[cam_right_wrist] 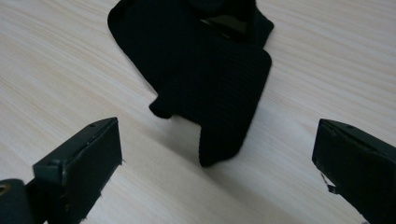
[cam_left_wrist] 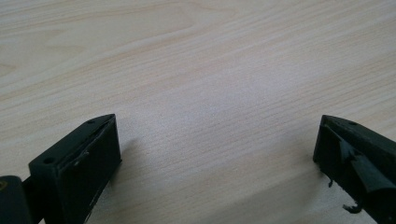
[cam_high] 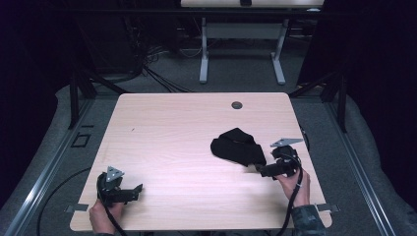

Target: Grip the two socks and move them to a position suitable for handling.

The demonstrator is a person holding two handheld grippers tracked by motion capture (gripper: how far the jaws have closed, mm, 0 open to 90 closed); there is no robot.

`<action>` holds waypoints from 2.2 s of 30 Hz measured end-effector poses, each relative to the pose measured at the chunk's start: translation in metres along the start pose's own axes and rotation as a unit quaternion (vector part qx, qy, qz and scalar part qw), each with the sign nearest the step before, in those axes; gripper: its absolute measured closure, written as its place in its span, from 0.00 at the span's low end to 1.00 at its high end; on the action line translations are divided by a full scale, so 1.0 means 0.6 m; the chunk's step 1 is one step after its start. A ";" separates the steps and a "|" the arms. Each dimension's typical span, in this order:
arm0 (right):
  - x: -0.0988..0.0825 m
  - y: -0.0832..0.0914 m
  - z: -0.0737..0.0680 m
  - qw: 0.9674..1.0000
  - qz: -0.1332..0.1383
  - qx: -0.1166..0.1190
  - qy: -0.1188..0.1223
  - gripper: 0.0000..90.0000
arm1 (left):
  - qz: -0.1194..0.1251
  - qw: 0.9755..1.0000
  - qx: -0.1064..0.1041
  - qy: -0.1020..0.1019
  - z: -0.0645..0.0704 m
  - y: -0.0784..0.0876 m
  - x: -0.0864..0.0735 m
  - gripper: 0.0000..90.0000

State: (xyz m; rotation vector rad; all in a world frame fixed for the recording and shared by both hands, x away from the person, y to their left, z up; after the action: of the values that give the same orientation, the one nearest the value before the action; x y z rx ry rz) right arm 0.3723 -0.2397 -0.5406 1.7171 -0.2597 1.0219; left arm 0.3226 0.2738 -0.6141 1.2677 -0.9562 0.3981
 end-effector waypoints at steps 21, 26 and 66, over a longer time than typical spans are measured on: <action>0.021 -0.070 -0.003 0.997 -0.052 -0.053 -0.007 0.83 | 0.000 1.000 0.000 0.000 0.000 0.000 0.000 0.01; 0.028 -0.054 -0.009 0.998 -0.037 -0.051 0.000 0.90 | 0.000 1.000 0.000 0.000 0.000 0.000 0.000 0.01; 0.093 0.099 -0.171 0.989 0.090 0.057 0.101 0.92 | 0.000 1.000 0.000 0.000 0.000 0.000 0.000 0.01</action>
State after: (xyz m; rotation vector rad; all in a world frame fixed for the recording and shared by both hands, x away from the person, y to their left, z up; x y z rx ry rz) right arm 0.3183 -0.1585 -0.4534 1.6983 -0.2327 1.3572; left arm 0.3227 0.2739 -0.6141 1.2668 -0.9552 0.3981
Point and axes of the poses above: each handheld gripper's, and its own axes: y roughly backward along the jaws, x roughly out of its top, z roughly to its right, the point moved 3 cm from there along -y, roughly forward along the jaws, and after that the axes turned 6 degrees about z, right-handed, at the moved point
